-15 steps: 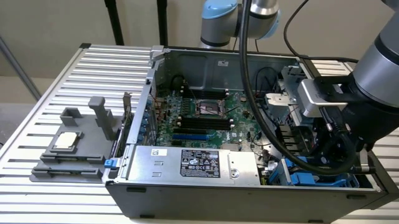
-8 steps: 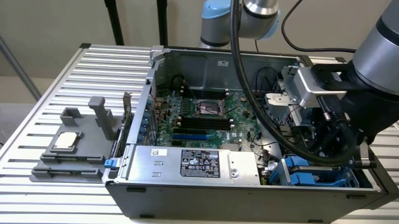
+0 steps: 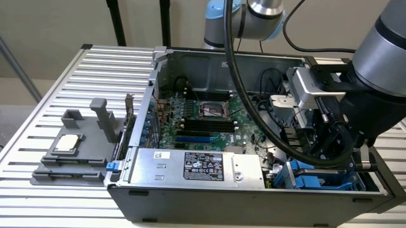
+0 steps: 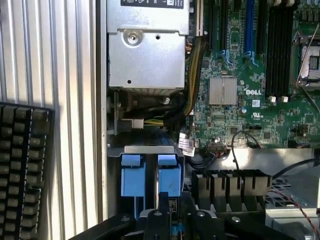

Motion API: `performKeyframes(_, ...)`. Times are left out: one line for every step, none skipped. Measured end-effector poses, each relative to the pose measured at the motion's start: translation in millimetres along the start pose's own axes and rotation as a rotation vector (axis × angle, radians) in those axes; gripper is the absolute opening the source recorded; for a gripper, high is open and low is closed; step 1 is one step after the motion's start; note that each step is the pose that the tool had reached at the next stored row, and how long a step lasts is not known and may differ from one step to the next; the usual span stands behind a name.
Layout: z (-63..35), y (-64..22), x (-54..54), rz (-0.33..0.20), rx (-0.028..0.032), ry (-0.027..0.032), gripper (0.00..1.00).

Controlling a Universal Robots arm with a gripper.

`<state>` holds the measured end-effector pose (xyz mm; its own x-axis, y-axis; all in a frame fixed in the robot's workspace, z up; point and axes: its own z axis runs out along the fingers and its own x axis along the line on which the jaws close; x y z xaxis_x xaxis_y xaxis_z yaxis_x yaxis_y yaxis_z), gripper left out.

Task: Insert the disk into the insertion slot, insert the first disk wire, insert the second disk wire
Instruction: 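Insert the second disk wire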

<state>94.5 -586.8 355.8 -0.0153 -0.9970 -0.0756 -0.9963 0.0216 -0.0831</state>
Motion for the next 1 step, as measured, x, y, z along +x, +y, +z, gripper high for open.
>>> performKeyframes(0.0, 0.0, 0.0, 0.000, 0.0000, 0.0000, 0.24)
